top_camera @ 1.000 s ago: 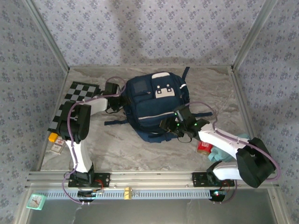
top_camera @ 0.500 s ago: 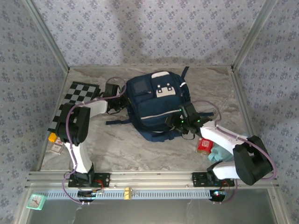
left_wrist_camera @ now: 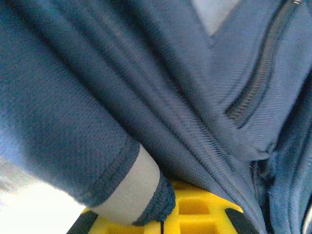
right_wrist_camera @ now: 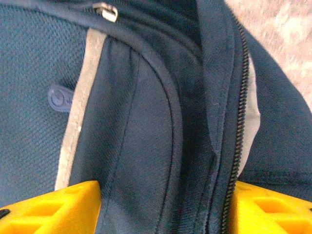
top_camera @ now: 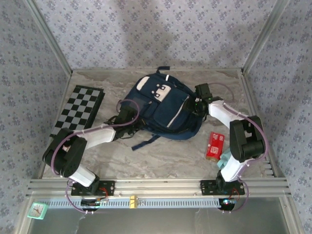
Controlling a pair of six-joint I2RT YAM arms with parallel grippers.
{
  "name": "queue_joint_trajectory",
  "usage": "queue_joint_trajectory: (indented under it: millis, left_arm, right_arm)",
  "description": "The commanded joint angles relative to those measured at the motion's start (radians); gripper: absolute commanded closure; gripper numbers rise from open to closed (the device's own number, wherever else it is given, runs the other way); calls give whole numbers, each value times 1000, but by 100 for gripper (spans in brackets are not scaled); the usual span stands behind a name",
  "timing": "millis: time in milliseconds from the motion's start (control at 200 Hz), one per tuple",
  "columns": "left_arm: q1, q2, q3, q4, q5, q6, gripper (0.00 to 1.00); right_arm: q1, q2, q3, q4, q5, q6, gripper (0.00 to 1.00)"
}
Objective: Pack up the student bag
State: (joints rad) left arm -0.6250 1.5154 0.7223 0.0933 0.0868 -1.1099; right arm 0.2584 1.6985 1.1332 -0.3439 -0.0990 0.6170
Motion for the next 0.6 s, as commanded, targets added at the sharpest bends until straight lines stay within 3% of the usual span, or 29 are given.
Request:
queue_joint_trajectory:
  millis: [0, 260, 345, 415, 595]
  left_arm:
    - [-46, -62, 4, 4, -37, -85, 100]
    - [-65, -68, 43, 5, -42, -99, 100]
    - [-83, -72, 56, 16, -48, -107, 100]
    - [-100, -73, 72, -3, -62, -116, 100]
    - [-126, -67, 79, 19, -59, -140, 100]
  right_arm:
    - [26, -25, 50, -84, 41, -89, 33]
    - [119, -277, -96, -236, 126, -90, 26]
    - [181, -374, -157, -247, 53, -43, 26]
    - [255, -439, -188, -253, 39, 0, 26]
    - [498, -463, -196, -326, 186, 100, 29]
